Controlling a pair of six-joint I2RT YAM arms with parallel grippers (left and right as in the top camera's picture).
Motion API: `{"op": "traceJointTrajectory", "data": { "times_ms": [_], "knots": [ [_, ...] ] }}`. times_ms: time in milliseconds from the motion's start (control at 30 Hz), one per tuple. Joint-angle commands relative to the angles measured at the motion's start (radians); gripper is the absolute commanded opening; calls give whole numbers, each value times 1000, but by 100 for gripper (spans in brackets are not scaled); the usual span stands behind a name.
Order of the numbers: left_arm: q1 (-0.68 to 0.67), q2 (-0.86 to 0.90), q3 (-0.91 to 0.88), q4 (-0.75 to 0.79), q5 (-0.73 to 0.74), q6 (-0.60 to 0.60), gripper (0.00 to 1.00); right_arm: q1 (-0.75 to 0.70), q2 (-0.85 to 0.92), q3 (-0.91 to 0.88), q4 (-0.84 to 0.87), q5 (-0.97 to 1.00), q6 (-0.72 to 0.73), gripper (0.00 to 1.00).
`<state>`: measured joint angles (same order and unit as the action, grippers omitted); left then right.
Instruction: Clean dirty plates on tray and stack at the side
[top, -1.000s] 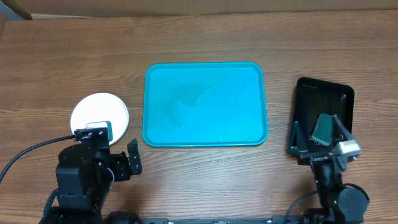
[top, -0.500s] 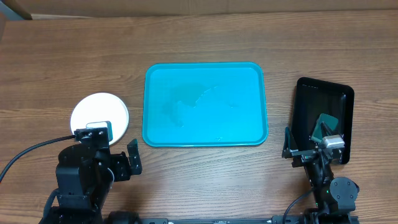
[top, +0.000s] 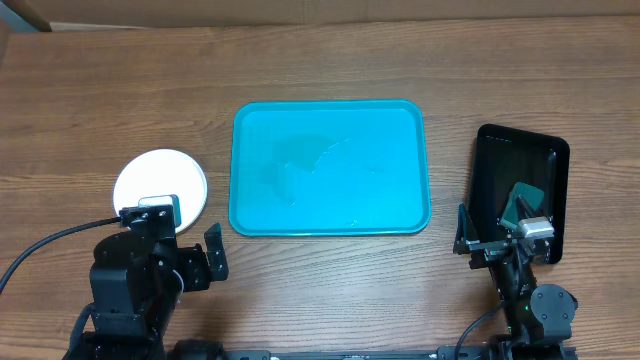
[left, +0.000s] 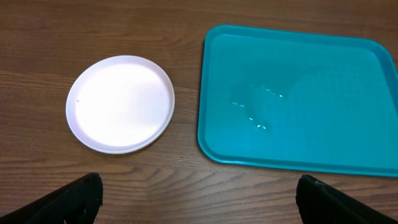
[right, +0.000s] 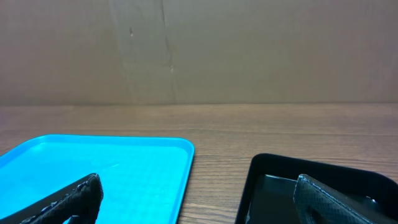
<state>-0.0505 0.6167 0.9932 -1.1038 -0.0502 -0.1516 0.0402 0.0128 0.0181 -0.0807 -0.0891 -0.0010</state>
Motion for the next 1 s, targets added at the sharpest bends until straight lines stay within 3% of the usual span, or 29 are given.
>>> {"op": "traceJointTrajectory", "data": {
  "times_ms": [0,967],
  "knots": [
    [5,3,-5,0,-12,-13,100,5,-10,-10,3,10,-7,100],
    [6,-51,-5,-60,-10,-9,100,5,-10,-10,3,10,-7,100]
  ]
}}
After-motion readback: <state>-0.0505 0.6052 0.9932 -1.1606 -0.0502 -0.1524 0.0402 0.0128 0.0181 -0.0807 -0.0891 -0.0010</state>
